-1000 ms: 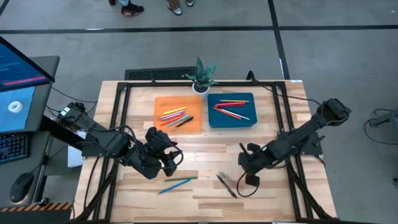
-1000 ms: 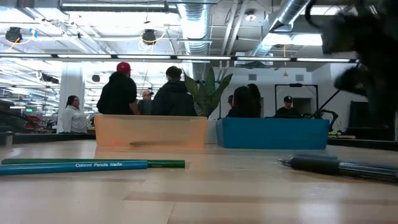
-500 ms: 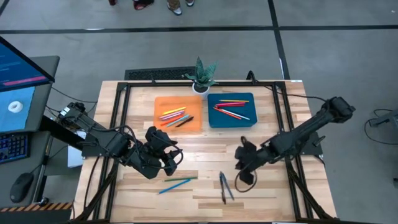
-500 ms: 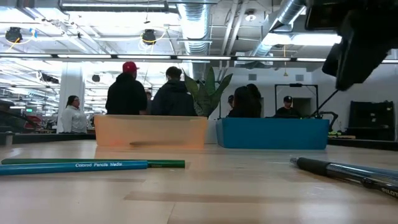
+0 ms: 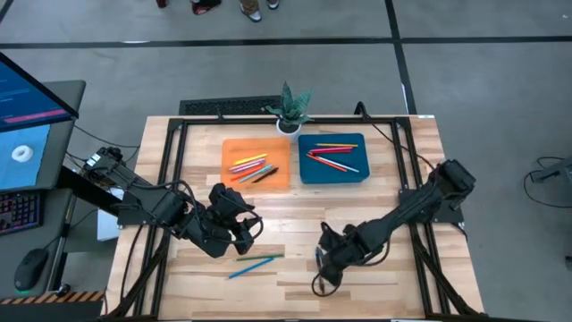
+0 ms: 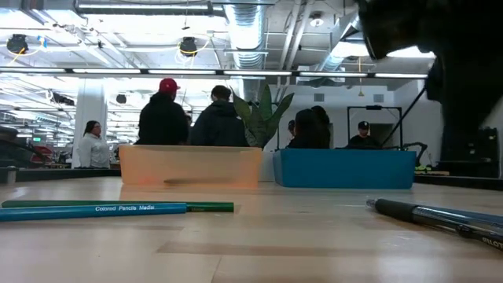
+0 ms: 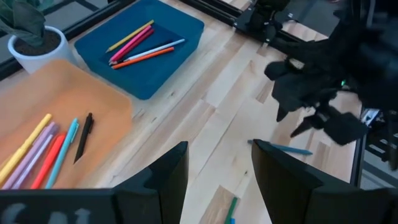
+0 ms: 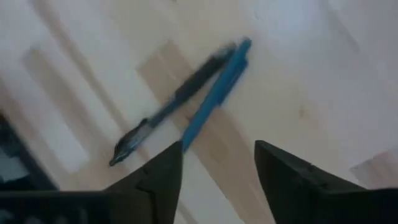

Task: Sort pens & pencils
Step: Put the blue pen into the orange bin

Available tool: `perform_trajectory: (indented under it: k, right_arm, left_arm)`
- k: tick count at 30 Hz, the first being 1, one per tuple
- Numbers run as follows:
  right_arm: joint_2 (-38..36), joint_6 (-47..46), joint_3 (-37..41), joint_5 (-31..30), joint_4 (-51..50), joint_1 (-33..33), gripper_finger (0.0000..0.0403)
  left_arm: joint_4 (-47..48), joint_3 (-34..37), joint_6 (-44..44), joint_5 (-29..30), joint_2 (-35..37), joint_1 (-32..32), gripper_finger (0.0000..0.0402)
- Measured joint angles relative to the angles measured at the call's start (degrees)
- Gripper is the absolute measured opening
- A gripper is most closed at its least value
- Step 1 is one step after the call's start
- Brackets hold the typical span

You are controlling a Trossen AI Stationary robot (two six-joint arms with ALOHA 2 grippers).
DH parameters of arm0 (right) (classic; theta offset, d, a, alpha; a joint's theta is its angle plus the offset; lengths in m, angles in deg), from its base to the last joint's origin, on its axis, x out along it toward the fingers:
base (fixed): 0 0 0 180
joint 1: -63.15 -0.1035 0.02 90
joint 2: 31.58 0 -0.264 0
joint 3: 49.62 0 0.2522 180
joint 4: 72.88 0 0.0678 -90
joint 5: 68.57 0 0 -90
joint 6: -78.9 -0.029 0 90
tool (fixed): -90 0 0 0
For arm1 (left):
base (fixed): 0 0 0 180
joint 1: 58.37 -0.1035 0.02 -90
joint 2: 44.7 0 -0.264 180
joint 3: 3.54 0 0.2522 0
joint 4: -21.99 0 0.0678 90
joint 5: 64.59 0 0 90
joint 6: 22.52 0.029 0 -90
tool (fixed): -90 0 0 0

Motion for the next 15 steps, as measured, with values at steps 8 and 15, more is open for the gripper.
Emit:
perform_trajectory:
  k: [8, 15]
  right_arm:
    - [6.13, -8.31, 0.0, 0.37, 5.66, -4.03, 0.0229]
    - [8.41, -10.17, -0.04, 0.62, 7.64, -4.64, 0.0216]
  left_arm:
    - [-0.21, 0.0, -0.02, -0.55, 0.0, 0.13, 0.0167]
    - [-0.24, 0.0, -0.09, -0.6, 0.0, 0.13, 0.0167]
